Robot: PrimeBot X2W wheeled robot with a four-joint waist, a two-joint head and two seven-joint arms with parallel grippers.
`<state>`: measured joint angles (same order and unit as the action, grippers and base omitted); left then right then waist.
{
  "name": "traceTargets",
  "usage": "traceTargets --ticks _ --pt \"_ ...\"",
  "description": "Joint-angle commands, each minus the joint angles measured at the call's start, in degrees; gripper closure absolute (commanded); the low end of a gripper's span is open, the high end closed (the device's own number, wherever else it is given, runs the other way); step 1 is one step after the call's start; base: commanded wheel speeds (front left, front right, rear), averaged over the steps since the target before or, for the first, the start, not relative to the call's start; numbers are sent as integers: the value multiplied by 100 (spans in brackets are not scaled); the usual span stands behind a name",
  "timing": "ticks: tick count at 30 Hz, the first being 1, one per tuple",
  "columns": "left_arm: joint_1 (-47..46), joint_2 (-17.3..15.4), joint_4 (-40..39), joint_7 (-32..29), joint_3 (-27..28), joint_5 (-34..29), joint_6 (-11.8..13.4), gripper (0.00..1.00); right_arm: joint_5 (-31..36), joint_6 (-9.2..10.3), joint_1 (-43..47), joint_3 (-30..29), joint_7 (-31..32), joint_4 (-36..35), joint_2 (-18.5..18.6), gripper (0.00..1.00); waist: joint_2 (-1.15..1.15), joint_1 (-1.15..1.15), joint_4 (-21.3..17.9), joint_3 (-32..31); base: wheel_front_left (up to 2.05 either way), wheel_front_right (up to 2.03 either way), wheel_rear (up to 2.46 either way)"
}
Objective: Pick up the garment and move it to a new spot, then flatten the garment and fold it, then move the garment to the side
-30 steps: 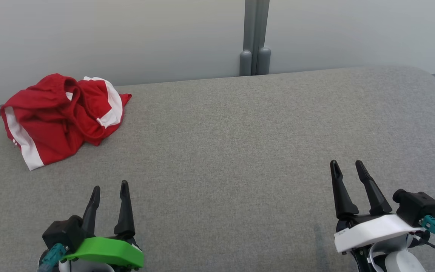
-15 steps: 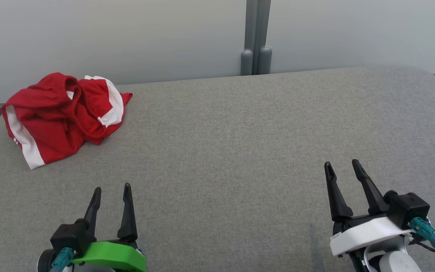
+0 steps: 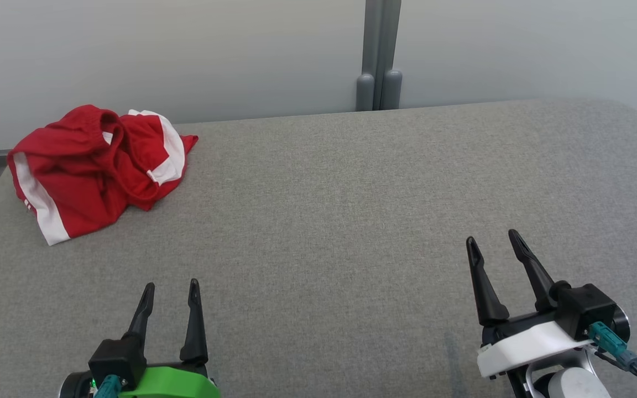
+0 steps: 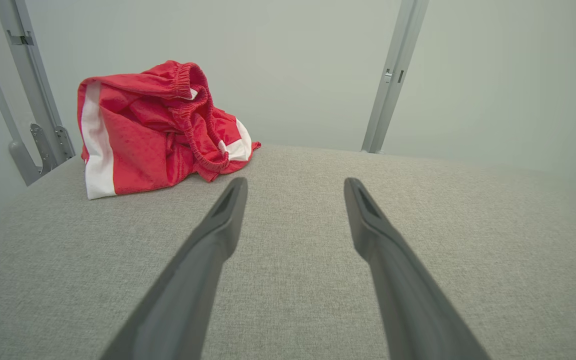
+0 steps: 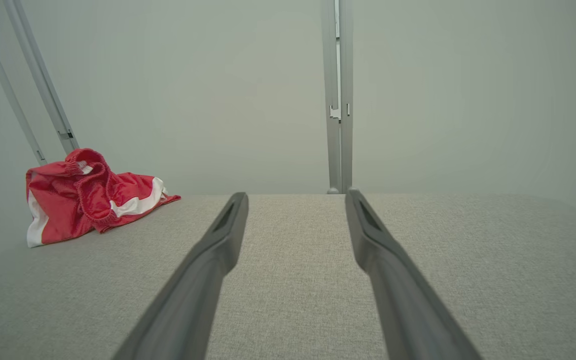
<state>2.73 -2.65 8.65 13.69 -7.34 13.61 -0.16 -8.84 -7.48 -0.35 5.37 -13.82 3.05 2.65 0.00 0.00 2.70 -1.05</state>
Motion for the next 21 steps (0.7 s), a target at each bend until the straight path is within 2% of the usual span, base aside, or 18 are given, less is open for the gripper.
traceTargets --ticks 1,12,21 --pt "63 -36 -25 51 -6 -110 28 0 129 -3 -6 19 -49 -47 33 0 0 0 3 -3 0 0 0" --pt "144 -40 -55 166 -32 -264 82 0 478 -2 63 61 -152 -53 36 0 0 0 16 -24 0 0 0" --pt "126 -39 -19 150 -21 -170 77 0 295 -2 79 2 -142 66 36 0 0 0 21 -25 0 0 0"
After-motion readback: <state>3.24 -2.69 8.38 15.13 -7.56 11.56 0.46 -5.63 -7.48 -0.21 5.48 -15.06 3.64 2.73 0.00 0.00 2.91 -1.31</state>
